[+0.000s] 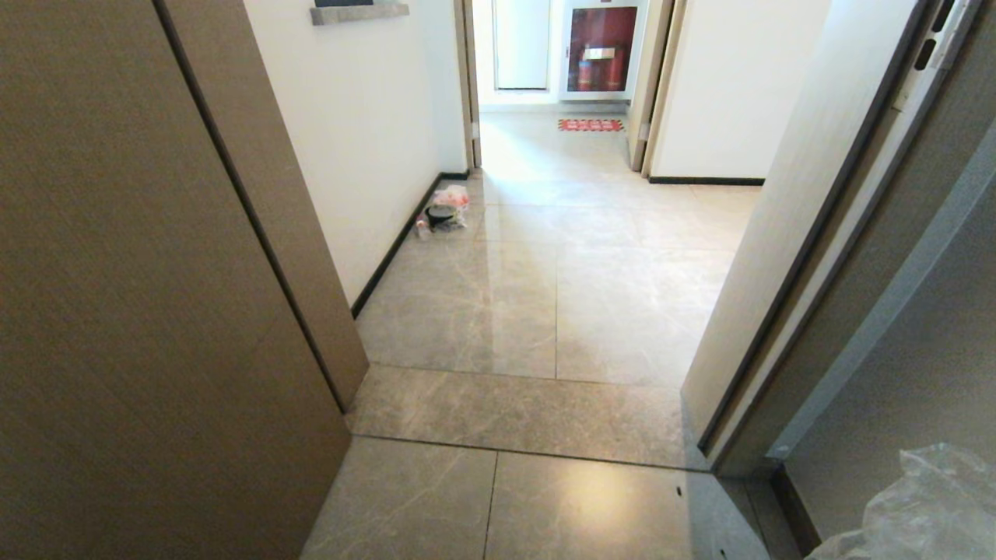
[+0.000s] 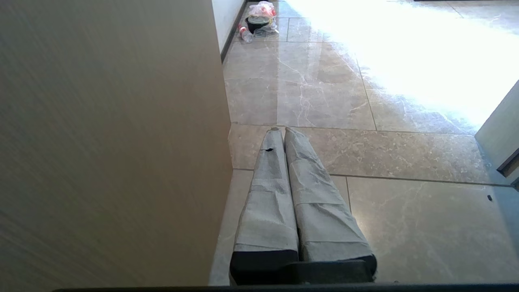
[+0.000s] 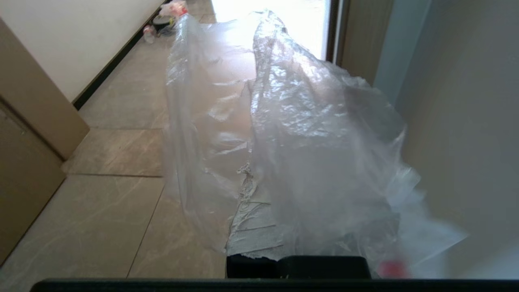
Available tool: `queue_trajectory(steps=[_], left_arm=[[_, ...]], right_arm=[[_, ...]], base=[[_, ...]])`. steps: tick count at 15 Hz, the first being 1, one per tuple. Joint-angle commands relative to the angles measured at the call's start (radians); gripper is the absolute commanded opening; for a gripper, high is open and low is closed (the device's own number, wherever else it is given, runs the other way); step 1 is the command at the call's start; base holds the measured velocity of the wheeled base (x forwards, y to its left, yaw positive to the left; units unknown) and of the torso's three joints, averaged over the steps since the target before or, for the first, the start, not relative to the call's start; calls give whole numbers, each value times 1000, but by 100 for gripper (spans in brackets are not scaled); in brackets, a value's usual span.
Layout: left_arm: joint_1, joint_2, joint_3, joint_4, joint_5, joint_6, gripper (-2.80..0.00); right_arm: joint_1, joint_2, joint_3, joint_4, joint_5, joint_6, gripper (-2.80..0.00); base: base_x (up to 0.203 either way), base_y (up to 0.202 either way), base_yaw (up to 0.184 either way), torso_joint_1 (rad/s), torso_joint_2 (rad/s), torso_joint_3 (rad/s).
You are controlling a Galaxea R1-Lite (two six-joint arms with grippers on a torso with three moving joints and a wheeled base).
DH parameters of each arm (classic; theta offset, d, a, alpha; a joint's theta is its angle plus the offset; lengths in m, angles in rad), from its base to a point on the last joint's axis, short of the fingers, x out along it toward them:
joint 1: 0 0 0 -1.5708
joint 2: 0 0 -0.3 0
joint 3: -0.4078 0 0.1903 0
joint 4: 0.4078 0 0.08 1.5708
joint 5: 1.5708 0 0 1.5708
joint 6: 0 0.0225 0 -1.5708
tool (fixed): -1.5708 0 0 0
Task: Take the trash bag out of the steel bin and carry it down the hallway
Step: Put the trash bag at the door
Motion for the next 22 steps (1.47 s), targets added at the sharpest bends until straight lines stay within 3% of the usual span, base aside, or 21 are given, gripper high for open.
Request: queue_trajectory(steps=[1,9,22], left_arm=[[0,0,0,0,1,0,-280],[0,0,0,0,1,-2,-280],[0,0,0,0,0,0,-280]], right_arm=[[-1,0,2,0,0,0,-280],[-1,0,2,0,0,0,-280],[-1,0,2,0,0,0,-280]], base=[[0,0,0,0,0,0],[0,0,0,0,0,0],[187,0,1,2,2,0]])
